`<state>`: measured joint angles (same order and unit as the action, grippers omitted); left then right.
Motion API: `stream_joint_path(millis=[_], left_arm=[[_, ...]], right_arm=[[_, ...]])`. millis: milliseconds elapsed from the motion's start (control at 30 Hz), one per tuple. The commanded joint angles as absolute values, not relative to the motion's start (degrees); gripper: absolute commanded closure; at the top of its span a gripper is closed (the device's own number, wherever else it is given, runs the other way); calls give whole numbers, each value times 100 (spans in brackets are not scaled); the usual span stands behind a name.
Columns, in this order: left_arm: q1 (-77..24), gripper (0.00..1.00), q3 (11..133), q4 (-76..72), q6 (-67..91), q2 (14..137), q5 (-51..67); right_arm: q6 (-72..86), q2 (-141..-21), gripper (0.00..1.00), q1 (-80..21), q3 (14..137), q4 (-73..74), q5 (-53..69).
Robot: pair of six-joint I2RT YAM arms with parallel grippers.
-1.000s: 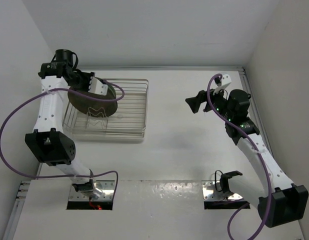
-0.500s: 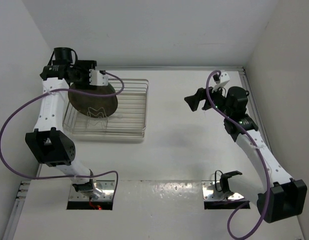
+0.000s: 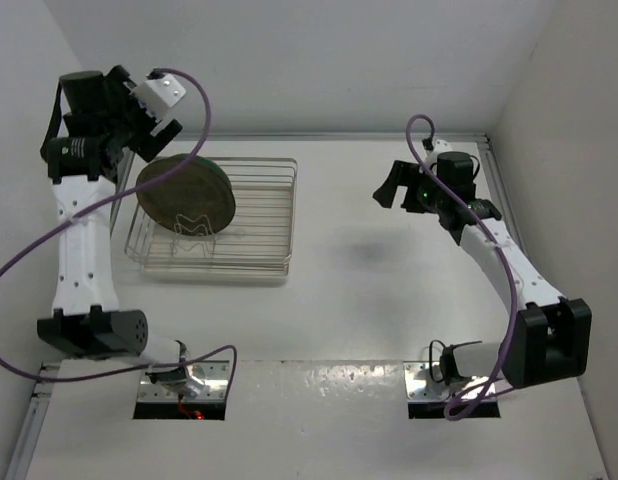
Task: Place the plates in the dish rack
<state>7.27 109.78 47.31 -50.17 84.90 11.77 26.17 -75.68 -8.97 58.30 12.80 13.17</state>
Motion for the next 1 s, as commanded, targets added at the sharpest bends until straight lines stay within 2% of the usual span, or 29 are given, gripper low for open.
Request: stream_joint_path(millis=[0,33,167,200,467,600,733,967], left_arm=[[931,0,10242,4649,-2543,7701,-120],[993,0,9552,4562,-2218,7543,-654],[1519,0,7554,3905,-1101,6786,-1502],[1590,0,6836,3789,-1012,6620,-1694],[1959,0,3846,2225,-1177,6110,-2628],[2153,0,3173,1785,-1687,5723,-2066],[2206,0,3260,2012,-1697,5450,-1820],[2268,0,3445,2126,-1459,5238,-1223]], right_arm=[[3374,-7821,0,-730,5766,1685,827],[3523,-7892,0,-703,5800,1801,757],[3490,-8200,0,-624,6011,2547,747],[3454,-8200,0,-607,6020,2618,782],[3226,-8095,0,-554,5661,2935,800],[3226,-7920,0,-571,5169,2874,993],[3051,-7726,0,-554,4887,2874,1046],[2830,-7567,0,-554,5080,2997,1072]])
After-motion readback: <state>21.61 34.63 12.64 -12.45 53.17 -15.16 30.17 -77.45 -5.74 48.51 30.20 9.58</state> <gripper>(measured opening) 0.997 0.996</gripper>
